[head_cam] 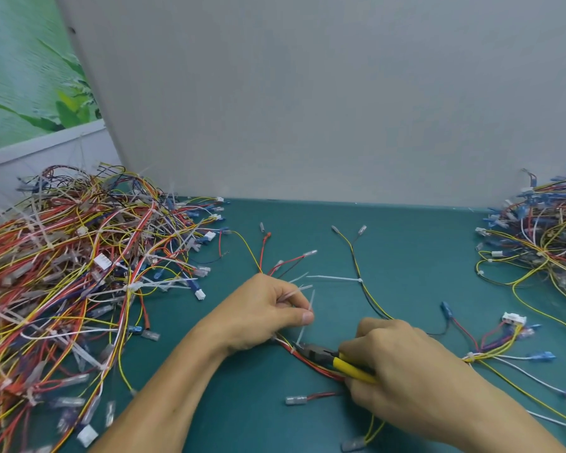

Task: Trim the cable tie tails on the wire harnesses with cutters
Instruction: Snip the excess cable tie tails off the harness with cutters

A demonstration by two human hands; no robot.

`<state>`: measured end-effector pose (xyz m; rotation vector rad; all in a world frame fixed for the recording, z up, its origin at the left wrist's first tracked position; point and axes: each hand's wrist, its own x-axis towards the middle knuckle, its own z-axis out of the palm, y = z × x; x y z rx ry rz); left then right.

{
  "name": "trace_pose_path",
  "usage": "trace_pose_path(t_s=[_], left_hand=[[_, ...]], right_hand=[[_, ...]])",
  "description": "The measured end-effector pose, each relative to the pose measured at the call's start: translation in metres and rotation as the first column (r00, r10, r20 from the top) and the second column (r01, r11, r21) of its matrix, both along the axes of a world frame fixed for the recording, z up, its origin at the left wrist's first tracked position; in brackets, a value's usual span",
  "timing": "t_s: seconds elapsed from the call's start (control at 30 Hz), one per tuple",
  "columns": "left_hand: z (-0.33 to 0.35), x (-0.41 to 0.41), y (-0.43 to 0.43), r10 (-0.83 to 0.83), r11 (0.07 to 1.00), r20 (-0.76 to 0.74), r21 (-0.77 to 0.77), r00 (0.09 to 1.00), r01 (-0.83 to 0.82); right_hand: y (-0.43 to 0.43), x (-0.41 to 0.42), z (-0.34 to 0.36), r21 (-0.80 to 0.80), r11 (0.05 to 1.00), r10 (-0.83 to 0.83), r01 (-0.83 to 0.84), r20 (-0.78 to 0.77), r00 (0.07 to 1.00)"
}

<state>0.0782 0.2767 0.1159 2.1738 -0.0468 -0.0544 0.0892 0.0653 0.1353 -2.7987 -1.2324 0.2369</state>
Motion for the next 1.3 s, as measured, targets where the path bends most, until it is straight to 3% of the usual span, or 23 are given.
trace_pose_path(t_s=[0.77,0.83,0.9,1.0,1.07,1.13,1.3], left_hand=[[-0.003,0.002,0.001,-0.004,1.0,-0.031,-0.028,1.0,0.003],[-0.003,0.001,0.001,0.021,0.995,-0.036,-0.099,0.999,-0.025],[-0.002,0.002,0.0,0.114,0.947,-0.034,-0.299,0.993,-0.119],[0.004,0.009,0.006,0.308,0.703,-0.106,-0.644,0.946,-0.301],[0.01,0.01,0.014,0.385,0.578,-0.143,-0.734,0.912,-0.358],[0.012,0.007,0.021,0.419,0.569,-0.154,-0.724,0.895,-0.391],[0.015,0.002,0.018,0.333,0.712,-0.129,-0.615,0.934,-0.339]], right_hand=[[0.0,0.0,-0.008,-0.028,0.996,0.09,-0.088,0.056,0.994],[0.0,0.0,-0.008,-0.028,0.996,0.083,-0.082,0.062,0.995],[0.0,-0.001,-0.007,-0.039,0.997,0.071,-0.069,0.064,0.995],[0.0,-0.004,-0.005,-0.065,0.997,0.048,-0.044,0.07,0.996],[-0.002,-0.005,-0.004,-0.108,0.994,0.037,-0.028,0.078,0.996],[-0.008,-0.004,0.0,-0.175,0.985,0.02,-0.011,0.049,0.999],[-0.025,0.001,0.02,-0.318,0.948,-0.031,0.004,-0.08,0.996]])
